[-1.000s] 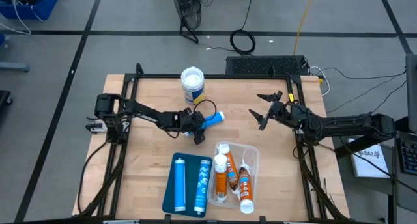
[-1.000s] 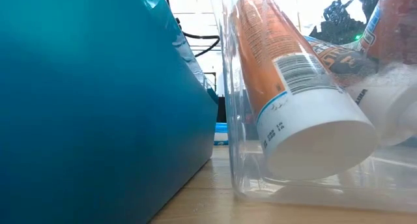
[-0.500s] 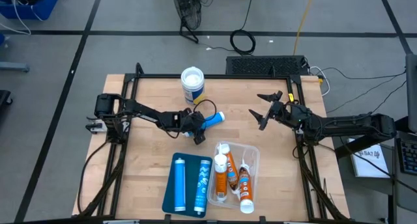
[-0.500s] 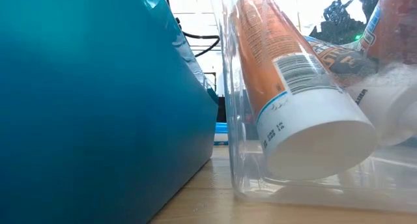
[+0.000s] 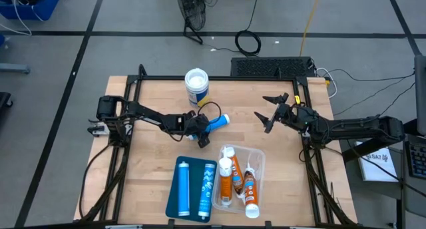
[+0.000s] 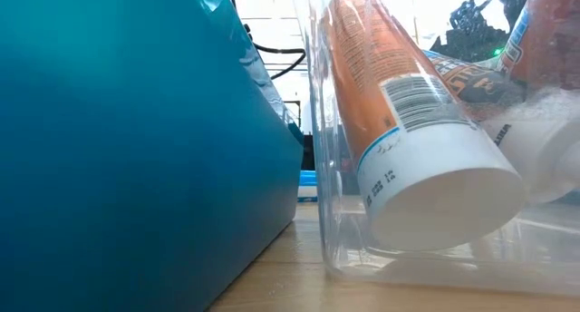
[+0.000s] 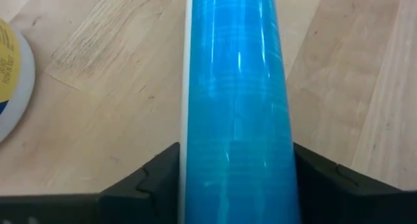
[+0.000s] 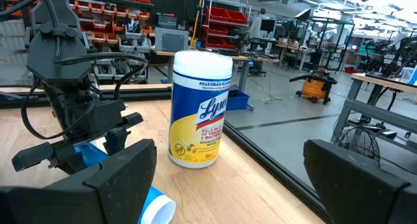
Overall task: Pick & place silicon tubes, Sealant and Lysol wipes
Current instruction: Put the blue sealant into the blue bin
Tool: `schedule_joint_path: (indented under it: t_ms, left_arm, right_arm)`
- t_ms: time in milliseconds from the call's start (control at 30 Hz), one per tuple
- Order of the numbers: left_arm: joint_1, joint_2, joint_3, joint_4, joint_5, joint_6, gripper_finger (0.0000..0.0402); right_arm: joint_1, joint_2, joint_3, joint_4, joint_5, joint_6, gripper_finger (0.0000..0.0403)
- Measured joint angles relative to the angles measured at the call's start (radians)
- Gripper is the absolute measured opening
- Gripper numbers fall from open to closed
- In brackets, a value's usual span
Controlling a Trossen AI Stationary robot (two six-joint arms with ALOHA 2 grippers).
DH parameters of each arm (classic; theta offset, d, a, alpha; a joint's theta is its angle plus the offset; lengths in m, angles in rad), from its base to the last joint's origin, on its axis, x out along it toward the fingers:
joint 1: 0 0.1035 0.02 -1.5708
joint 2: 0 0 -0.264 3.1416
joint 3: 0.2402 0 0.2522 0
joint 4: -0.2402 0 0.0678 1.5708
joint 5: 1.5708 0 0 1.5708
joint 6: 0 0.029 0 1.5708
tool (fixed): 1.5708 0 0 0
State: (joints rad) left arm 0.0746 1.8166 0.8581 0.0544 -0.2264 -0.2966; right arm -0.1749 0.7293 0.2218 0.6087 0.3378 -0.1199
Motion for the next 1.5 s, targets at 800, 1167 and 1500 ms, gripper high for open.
schedule_joint_path:
  t_ms: [800, 1167, 1500]
  left_arm:
    - [-0.001, 0.000, 0.000, -0.002, 0.000, 0.006, 0.0255]
    - [-0.001, 0.001, 0.000, 0.000, -0.001, 0.005, 0.0214]
    - [-0.001, 0.001, 0.000, -0.002, -0.003, 0.005, 0.0263]
  right_arm:
    - [0.000, 0.000, 0.000, 0.000, 0.000, 0.000, 0.0364]
    - [0.000, 0.000, 0.000, 0.000, 0.000, 0.000, 0.0364]
    - [0.000, 0.000, 0.000, 0.000, 0.000, 0.000, 0.0364]
